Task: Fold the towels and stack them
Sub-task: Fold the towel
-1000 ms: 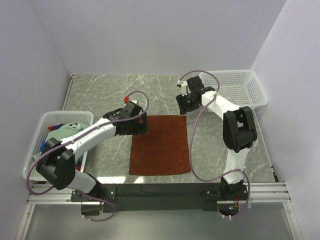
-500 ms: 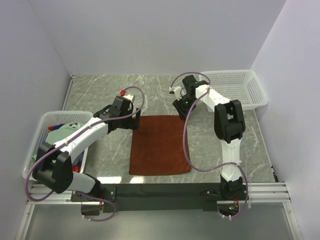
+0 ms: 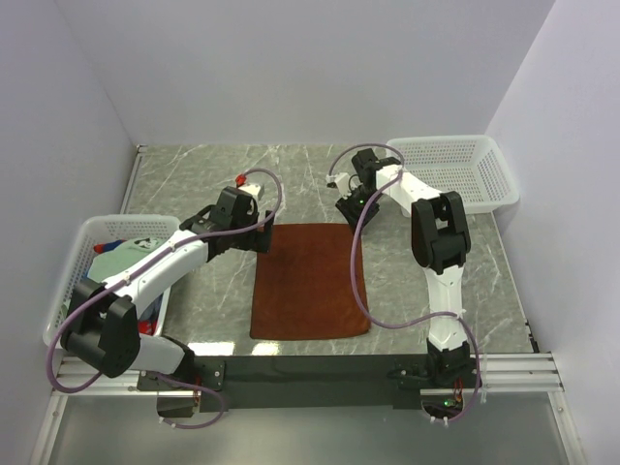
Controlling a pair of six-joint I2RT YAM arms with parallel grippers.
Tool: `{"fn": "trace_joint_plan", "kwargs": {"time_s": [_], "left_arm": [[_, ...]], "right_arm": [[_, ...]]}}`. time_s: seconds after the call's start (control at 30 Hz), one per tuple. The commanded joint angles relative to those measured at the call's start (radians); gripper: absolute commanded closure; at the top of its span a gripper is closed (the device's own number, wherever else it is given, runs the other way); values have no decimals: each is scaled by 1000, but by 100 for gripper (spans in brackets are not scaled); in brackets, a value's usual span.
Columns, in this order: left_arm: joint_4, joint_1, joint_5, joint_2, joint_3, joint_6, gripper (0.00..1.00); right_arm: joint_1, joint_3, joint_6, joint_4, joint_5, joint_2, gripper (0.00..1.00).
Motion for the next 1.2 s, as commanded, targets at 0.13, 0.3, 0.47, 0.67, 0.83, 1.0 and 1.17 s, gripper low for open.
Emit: {"fn": "trace_joint_plan", "kwargs": {"time_s": [0.13,0.3,0.47,0.67,0.83,1.0,1.17], "left_arm": [[36,-3,6,-34,-12,21,1],[37,-3,17,-21,-9,19,1],[37,-2,40,6,1,16,1],[27,-2,51,57,49,-18,1],[1,0,55,100,103,-16,1],[4,15,103,172,176,-12,3],[16,57,165,294,267,63,10]], "right_arm": [[-5,37,-6,14,37,18,52],[-7,34,0,35,56,5,52],[-2,63,0,12,45,27,53],[10,47,-3,9,10,30,58],[15,77,-8,-32,-12,59,64],[16,61,-9,-23,-9,48,78],[15,52,-12,-14,1,36,99]]}}
